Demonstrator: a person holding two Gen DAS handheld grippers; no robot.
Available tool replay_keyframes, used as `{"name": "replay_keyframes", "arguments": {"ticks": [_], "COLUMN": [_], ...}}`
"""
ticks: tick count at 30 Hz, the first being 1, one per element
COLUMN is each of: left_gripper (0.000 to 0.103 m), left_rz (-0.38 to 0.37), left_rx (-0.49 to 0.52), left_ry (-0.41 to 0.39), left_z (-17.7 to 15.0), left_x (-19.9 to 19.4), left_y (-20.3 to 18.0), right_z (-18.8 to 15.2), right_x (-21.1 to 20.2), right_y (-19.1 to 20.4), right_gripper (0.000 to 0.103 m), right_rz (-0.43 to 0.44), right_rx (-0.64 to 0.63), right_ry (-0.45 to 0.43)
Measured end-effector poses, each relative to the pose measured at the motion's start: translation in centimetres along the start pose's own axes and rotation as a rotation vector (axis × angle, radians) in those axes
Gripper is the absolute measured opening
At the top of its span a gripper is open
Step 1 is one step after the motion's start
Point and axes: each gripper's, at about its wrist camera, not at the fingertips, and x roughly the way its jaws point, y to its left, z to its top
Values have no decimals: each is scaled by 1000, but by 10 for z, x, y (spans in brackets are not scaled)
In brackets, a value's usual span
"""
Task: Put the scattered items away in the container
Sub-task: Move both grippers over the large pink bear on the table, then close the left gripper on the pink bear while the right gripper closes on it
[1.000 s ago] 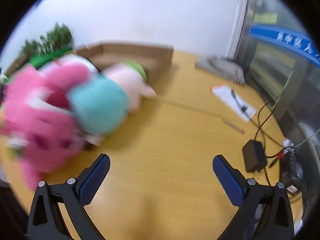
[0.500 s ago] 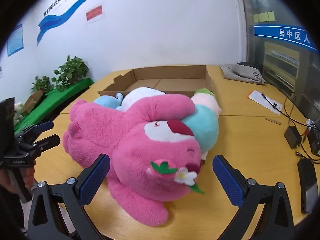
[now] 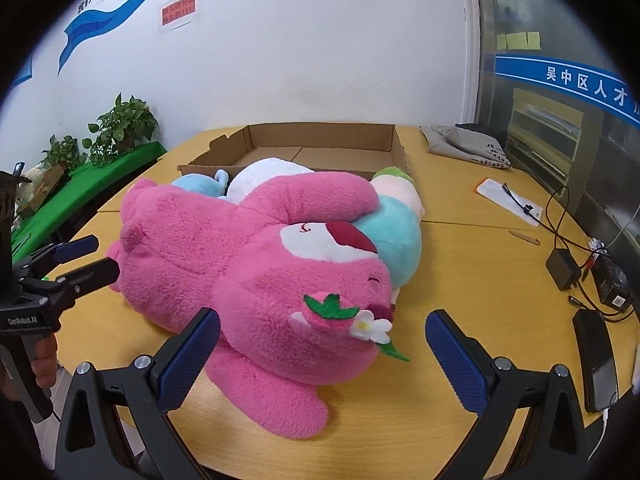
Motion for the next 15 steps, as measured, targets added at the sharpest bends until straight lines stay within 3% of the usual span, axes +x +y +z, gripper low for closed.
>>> {"name": "replay_keyframes", "arguments": {"ticks": [15], "left_gripper": [103], "left_rz": [-90], "left_rx": [43], "left_ry": [52], "left_z": [13], "left_x": [40], "left_y": [3], "right_z": [3], "right_x": [38], "right_y": [-16], "right_gripper": [102], "right_rz": [31], "right_rx": [42], "right_ry": [48]}}
